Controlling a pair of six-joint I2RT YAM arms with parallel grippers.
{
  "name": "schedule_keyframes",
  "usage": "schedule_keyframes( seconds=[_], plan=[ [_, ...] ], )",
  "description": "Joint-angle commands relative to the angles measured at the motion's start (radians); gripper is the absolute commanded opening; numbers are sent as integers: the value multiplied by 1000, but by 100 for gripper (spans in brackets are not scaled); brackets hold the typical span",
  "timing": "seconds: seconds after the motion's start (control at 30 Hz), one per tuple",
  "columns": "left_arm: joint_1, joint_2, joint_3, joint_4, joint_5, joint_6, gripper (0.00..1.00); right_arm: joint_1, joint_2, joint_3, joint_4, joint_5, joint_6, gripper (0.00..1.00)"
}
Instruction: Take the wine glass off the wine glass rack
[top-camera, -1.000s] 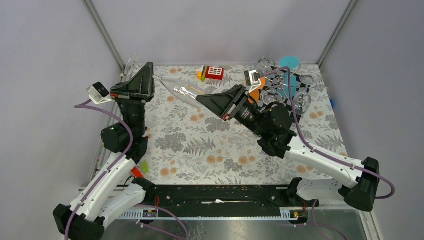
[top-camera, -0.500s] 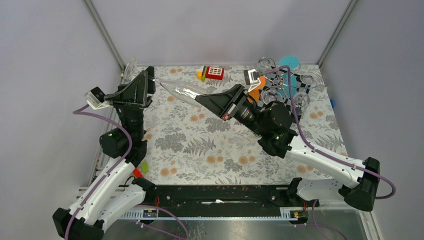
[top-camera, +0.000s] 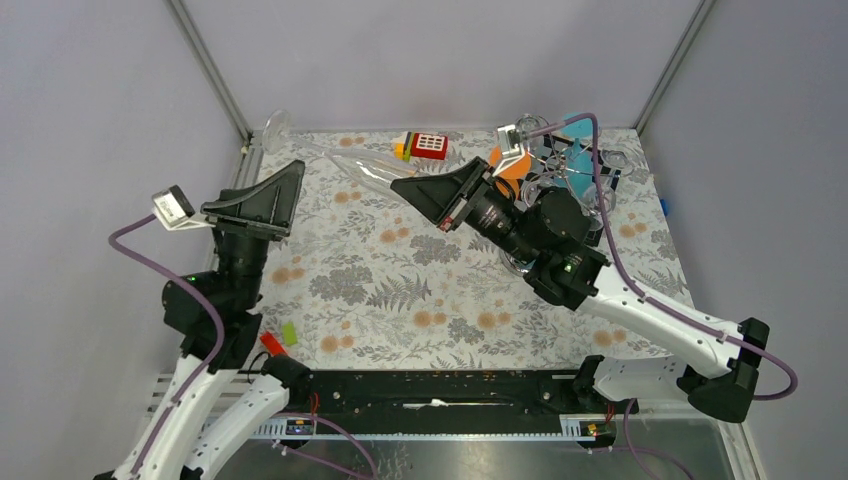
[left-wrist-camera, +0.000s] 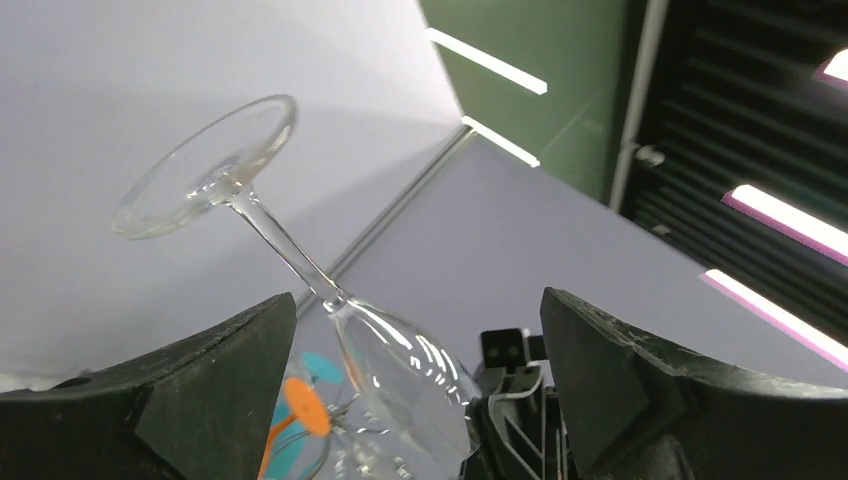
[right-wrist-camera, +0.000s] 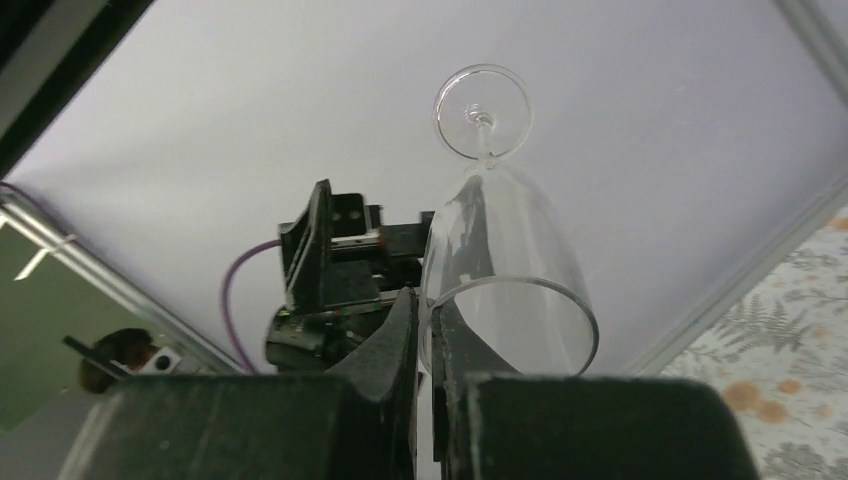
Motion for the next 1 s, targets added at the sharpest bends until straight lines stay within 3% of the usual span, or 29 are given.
schedule_keyframes(
  seconds=[0.0, 0.2, 0.47, 0.8, 0.97],
  plan=[
    [0, -44, 110, -413, 28, 161, 99, 1, -10, 76, -95, 77, -130, 0],
    [0, -110, 147, -706, 33, 320, 99, 1, 17, 187, -364, 124, -283, 0],
    [0, -184, 231, -1042, -148, 508, 99, 1, 184, 453, -851, 173, -446, 0],
    [0, -238, 182, -1105, -98, 573, 99, 12, 402, 723, -1347, 281, -471, 0],
    [0, -258, 108, -1108, -64, 569, 99, 13, 525, 828, -1511, 286, -506, 0]
  ],
)
